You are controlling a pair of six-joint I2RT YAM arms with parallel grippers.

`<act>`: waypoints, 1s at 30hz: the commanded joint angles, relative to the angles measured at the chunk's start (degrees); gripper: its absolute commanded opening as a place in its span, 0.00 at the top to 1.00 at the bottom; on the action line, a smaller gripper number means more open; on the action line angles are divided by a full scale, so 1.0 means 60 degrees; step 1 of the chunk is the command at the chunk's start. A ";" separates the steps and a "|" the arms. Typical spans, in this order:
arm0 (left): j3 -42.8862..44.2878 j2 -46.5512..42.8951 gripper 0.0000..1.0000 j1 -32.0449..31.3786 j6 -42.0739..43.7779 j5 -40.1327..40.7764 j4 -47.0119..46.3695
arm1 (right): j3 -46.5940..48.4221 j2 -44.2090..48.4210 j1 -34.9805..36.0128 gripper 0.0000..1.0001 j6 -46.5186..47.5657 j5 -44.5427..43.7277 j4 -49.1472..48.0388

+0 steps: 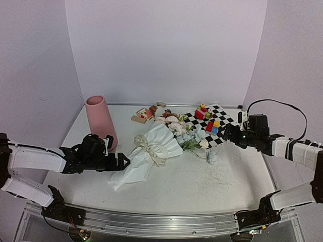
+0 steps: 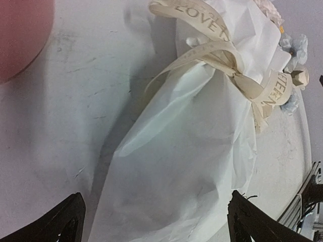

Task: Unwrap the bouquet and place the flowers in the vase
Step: Move the fake flower to the center of the board.

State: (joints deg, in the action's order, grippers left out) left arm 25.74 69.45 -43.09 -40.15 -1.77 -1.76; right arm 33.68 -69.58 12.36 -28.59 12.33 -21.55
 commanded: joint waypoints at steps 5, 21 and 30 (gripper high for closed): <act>0.1684 0.2170 0.01 -0.0997 0.0907 0.0499 -0.0451 | 0.0437 0.0065 0.0674 0.02 -0.0112 0.0068 -0.0173; 0.5092 0.5103 0.01 -0.3769 0.0193 -0.1099 -0.1262 | 0.0354 0.0630 0.1704 0.02 -0.0367 0.0356 -0.0040; 0.4761 0.4212 0.08 -0.3820 0.0107 0.0935 -0.0788 | 0.0236 0.0565 0.3057 0.11 -0.1126 0.0048 0.0023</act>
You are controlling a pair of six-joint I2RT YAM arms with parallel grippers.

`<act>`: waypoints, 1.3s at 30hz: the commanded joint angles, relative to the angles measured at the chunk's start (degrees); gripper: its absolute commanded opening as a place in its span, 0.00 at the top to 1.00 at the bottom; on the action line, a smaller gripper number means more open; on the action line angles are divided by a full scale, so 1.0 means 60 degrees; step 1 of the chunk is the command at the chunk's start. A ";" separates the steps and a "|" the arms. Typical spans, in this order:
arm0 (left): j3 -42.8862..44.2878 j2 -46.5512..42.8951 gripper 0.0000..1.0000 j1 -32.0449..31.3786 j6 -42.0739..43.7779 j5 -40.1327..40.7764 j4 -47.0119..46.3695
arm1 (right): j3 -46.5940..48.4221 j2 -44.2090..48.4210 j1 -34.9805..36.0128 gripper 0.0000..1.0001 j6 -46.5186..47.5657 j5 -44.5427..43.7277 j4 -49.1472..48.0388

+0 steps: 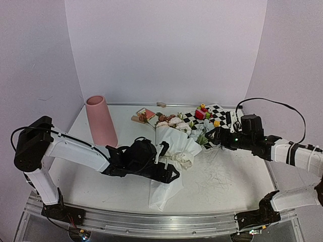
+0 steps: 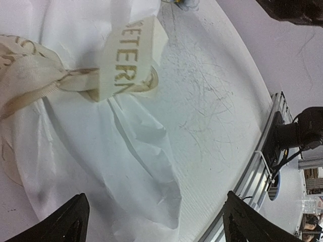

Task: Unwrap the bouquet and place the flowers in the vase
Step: Move the fake flower to the center of the board, then untie the ribbon from the wrapping paper.

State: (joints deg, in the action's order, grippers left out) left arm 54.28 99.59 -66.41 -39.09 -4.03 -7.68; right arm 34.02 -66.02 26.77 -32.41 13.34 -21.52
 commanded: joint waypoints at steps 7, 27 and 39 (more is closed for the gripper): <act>-0.0264 -0.1513 0.19 0.0784 -0.0698 0.2082 0.0837 | 0.0687 -0.0921 0.1776 0.18 -0.0935 -0.0723 -0.0308; -0.0059 -0.0852 0.44 0.1619 0.0929 0.1735 0.1581 | 0.1239 -0.2703 0.2597 0.58 -0.0853 -0.1732 -0.0192; 0.0406 -0.0023 0.41 0.1600 0.1372 0.1450 0.1559 | 0.1138 -0.3159 0.2586 0.55 0.0705 -0.1425 -0.0123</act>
State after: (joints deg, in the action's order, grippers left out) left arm 53.19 97.95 -56.84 -32.69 5.44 1.58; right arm 39.79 -83.21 42.19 -32.91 3.86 -22.34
